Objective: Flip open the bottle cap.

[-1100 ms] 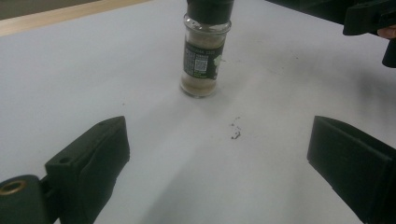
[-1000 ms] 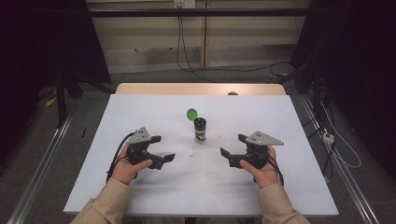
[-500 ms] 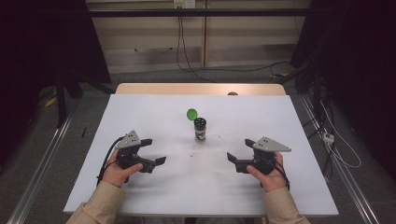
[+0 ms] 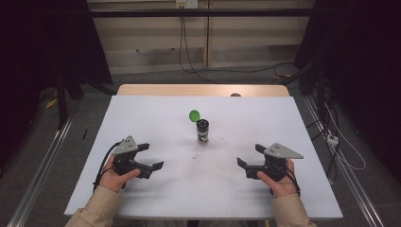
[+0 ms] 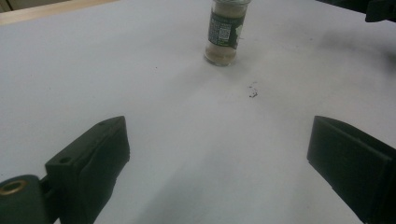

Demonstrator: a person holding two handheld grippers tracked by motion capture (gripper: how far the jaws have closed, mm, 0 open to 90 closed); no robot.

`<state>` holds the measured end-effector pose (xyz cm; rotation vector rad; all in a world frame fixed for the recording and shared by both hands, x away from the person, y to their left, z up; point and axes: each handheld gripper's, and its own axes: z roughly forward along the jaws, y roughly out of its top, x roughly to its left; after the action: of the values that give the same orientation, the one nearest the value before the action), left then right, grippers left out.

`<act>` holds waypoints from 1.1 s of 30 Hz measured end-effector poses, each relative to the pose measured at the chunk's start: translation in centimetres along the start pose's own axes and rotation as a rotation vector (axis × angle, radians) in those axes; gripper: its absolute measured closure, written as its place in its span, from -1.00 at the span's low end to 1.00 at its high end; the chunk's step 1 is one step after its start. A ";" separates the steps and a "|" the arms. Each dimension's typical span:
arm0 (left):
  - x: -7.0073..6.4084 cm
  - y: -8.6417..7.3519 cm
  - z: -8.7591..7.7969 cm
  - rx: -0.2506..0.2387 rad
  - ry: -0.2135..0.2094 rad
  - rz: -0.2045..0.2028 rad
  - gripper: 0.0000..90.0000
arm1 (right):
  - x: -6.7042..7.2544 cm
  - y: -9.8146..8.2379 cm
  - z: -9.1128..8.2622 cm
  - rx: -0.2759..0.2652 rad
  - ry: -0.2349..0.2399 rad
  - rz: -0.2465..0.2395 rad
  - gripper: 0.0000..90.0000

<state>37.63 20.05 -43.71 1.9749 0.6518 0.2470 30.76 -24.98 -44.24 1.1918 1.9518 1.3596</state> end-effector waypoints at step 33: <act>0.3 -1.4 -1.9 -0.005 0.046 0.011 -0.88 | -1.2 -1.5 -1.8 0.004 -0.032 0.011 -0.78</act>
<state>36.55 22.16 -43.99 1.9732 0.6696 0.3006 29.40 -27.09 -45.04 1.2203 1.9292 1.3343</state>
